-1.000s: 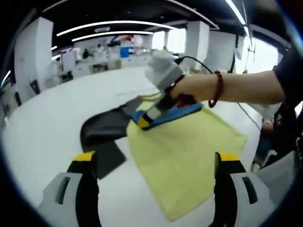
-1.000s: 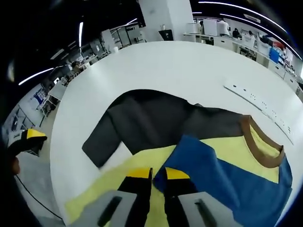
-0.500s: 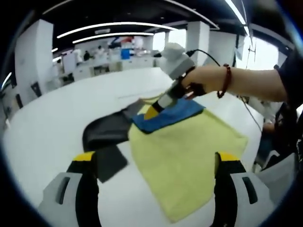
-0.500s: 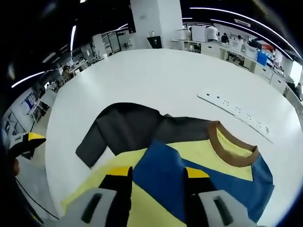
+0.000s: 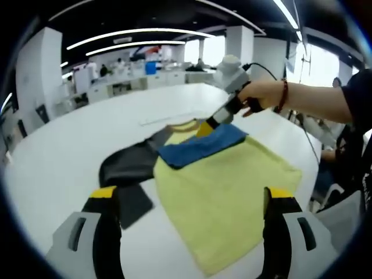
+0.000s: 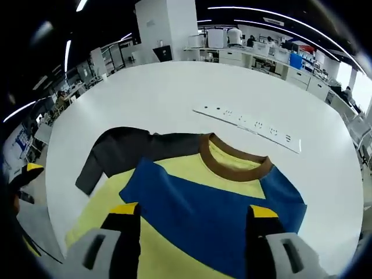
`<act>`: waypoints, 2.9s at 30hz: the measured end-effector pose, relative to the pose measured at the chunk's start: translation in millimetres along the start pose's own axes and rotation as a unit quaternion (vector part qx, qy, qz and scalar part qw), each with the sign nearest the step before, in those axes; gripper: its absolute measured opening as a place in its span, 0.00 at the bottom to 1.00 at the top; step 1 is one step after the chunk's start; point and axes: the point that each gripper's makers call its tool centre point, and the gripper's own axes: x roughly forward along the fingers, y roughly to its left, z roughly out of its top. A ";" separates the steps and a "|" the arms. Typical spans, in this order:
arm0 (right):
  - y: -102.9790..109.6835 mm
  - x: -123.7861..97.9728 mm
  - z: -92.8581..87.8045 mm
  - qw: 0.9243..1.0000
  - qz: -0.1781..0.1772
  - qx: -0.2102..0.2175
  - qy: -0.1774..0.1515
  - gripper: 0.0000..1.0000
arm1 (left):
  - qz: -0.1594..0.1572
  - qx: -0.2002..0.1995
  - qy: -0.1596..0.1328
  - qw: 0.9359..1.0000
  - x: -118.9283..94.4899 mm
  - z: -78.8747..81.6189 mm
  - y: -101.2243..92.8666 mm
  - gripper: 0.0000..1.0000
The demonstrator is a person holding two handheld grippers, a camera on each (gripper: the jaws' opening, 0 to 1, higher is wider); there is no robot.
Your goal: Fold the garment on the visible template until the final outline fits inside the template.
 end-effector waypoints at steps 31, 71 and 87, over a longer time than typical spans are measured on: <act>-111.3 -39.7 -78.2 0.989 -0.100 0.107 -0.004 0.44 | 0.001 0.006 -0.002 1.000 -3.2 6.8 -7.7 0.99; -99.4 -31.8 -111.7 0.980 -0.076 0.182 0.001 0.08 | 0.008 0.010 0.005 1.000 -5.1 3.4 -5.9 0.99; -96.1 -26.7 -109.5 0.983 -0.069 0.169 -0.005 0.00 | 0.006 -0.007 0.024 1.000 22.8 -4.0 -3.3 0.89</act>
